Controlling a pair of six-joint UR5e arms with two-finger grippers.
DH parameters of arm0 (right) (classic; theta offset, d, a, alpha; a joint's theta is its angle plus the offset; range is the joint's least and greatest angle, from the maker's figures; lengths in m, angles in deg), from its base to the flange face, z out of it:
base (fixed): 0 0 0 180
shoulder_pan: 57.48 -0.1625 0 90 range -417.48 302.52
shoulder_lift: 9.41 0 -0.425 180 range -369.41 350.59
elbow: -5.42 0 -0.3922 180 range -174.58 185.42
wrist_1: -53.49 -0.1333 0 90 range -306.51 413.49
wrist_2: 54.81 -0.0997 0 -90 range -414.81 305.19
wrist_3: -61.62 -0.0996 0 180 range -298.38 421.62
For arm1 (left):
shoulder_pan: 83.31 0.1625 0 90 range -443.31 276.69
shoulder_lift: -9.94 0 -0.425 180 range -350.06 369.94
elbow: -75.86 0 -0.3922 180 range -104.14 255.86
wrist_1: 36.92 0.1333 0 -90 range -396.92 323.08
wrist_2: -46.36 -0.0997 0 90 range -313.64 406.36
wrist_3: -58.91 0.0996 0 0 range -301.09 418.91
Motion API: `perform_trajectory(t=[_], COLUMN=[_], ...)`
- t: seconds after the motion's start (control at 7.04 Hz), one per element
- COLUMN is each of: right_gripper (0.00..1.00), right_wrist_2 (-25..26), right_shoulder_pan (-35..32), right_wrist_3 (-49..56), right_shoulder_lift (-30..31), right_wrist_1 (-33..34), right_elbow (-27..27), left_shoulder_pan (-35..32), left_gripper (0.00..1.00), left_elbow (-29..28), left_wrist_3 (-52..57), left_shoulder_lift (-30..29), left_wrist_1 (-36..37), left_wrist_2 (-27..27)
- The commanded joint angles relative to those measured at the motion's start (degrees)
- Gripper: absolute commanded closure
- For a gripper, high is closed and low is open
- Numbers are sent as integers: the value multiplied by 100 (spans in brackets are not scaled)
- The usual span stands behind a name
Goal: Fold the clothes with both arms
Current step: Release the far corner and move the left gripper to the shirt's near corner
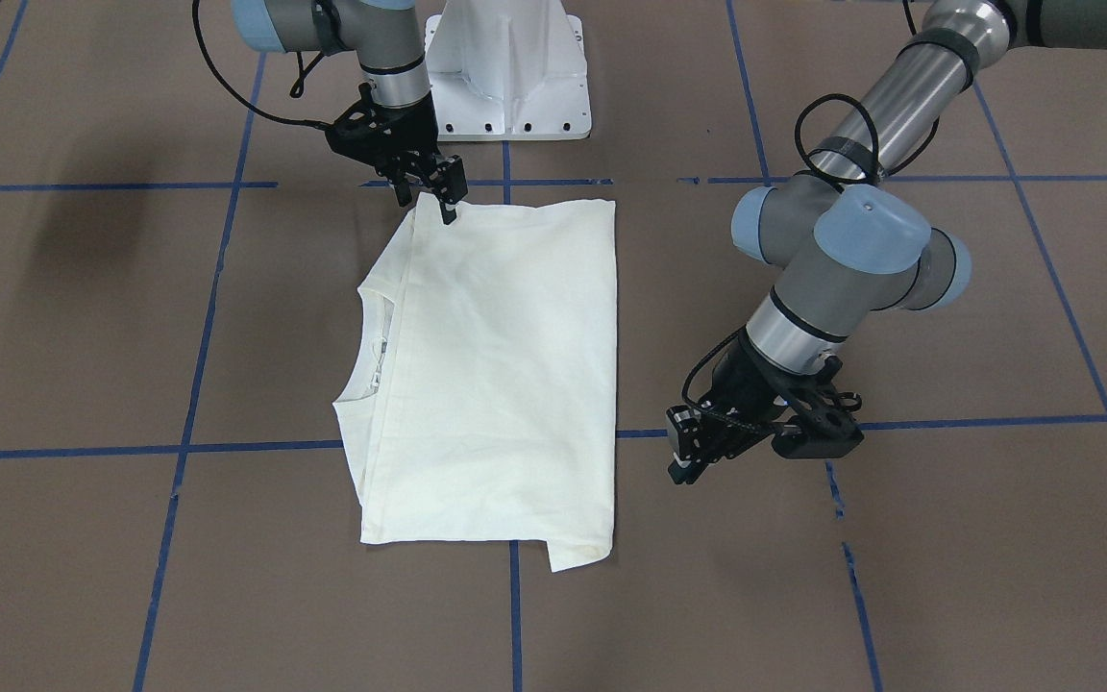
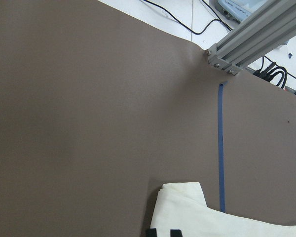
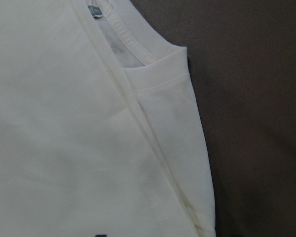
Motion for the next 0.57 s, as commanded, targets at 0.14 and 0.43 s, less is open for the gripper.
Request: perform_trajectory(t=[0.14,0.43], right_gripper=[26,74], right_wrist_2=[10,1], right_shoulder_pan=[13,5], right_wrist_3=[-50,-50], right_shoulder_lift=[37,37], right_wrist_1=[11,11], right_elbow=[0,18], left_shoulder_pan=[312,672], left_gripper=[75,75], left_elbow=[1105,1702], left_wrist_3=[-476,-845], left_shoulder_lift=[625,940], left_wrist_1=[429,740], left_wrist_2=[-19,-159])
